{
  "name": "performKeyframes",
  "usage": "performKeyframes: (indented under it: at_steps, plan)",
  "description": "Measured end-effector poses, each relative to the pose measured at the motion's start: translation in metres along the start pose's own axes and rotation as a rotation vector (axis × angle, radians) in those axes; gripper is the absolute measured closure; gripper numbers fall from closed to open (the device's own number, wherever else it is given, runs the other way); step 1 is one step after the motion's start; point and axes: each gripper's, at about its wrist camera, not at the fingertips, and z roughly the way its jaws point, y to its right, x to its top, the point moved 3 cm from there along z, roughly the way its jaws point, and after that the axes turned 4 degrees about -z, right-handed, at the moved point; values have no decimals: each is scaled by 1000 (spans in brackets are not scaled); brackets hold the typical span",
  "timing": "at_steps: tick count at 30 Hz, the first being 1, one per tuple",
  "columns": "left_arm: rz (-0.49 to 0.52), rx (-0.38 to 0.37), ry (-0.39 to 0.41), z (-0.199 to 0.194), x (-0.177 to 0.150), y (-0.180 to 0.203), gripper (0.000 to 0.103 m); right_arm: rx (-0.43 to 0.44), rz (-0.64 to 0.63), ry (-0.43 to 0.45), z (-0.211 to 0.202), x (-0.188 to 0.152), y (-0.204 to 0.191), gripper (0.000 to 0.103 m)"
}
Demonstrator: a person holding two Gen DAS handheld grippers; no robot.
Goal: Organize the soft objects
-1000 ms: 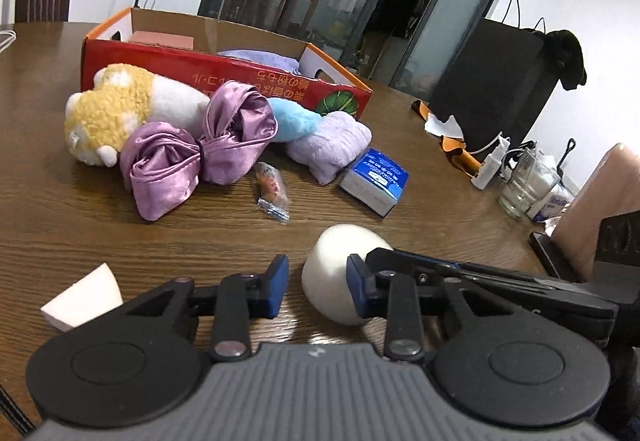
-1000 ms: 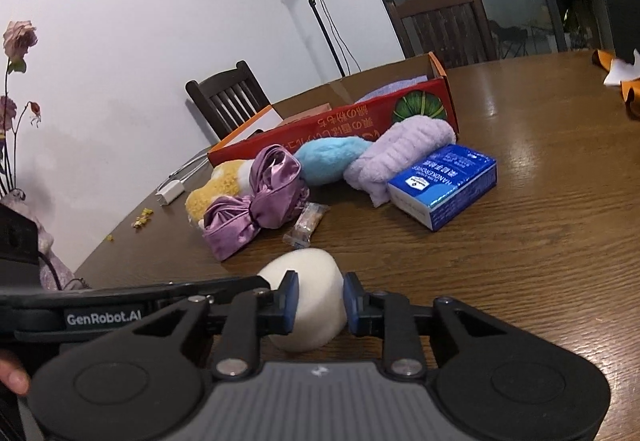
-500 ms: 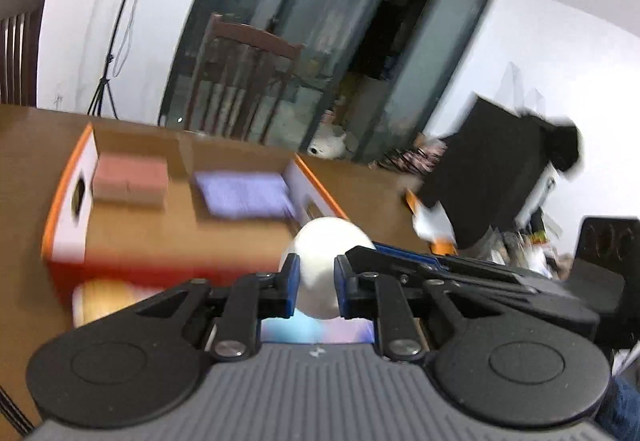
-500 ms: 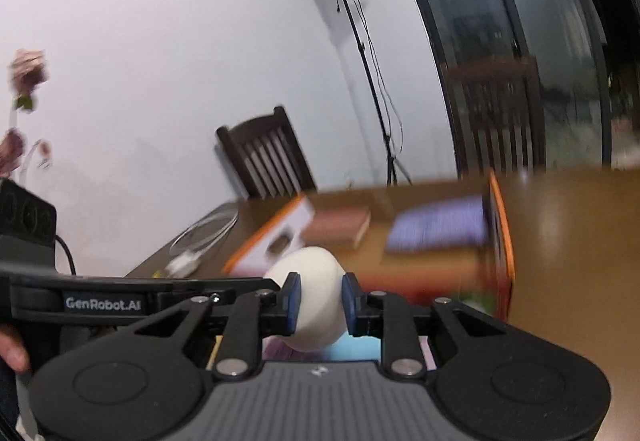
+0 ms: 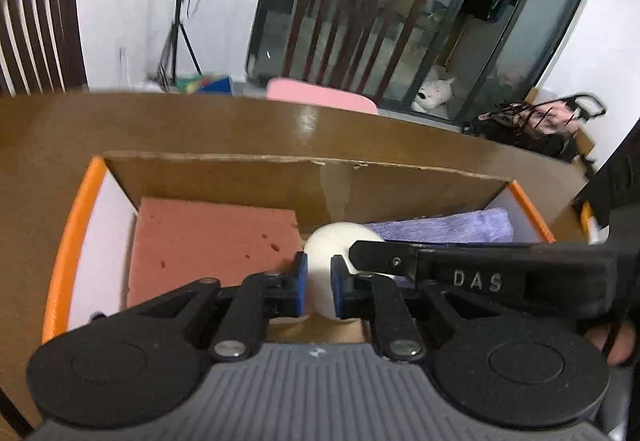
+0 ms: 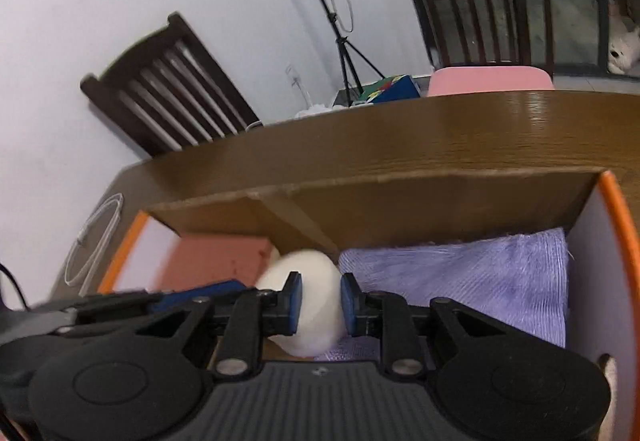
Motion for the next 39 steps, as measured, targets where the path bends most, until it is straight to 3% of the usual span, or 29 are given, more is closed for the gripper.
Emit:
performKeyframes:
  at_steps: [4,9,10,11,12,13,14,15,19,23,27,33,35,39]
  plan:
    - [-28,-12,27,-3,-3,-4,87,76,15,-11,5,-1,7,81]
    - [-51,-33,40,-15,-5,-4,78,50,-31,2,4,-4,3,74]
    - [-45,-16,54,-22,-5,-4,73,38,-39,6,2,-5,1,68]
    - [-38,13,74,-29,-4,-3,61,17,-44,17,-2,-3,0,62]
    - [-29,26,90,-36,-4,0,58,4,-40,31,-5,-3,-1,59]
    - [-16,28,105,-47,-3,2,58,-1,-29,44,-10,-2,0,49]
    - [-7,28,116,-59,-2,3,58,-3,-16,63,-19,-1,0,39]
    - [3,31,127,-71,-2,5,58,2,-10,80,-30,0,0,37]
    - [49,71,185,-130,-2,9,54,-35,-30,136,-85,3,-7,38]
    - [94,117,251,-199,-19,11,41,-123,-83,176,-158,-4,-19,35]
    - [132,140,314,-254,-50,16,31,-193,-189,234,-227,-31,-36,33]
    - [140,146,370,-311,-97,26,23,-231,-288,316,-280,-84,-71,27]
    - [161,142,402,-328,-124,31,17,-211,-309,354,-294,-113,-81,23]
    - [223,125,445,-345,-195,41,15,-177,-378,406,-310,-181,-101,22]
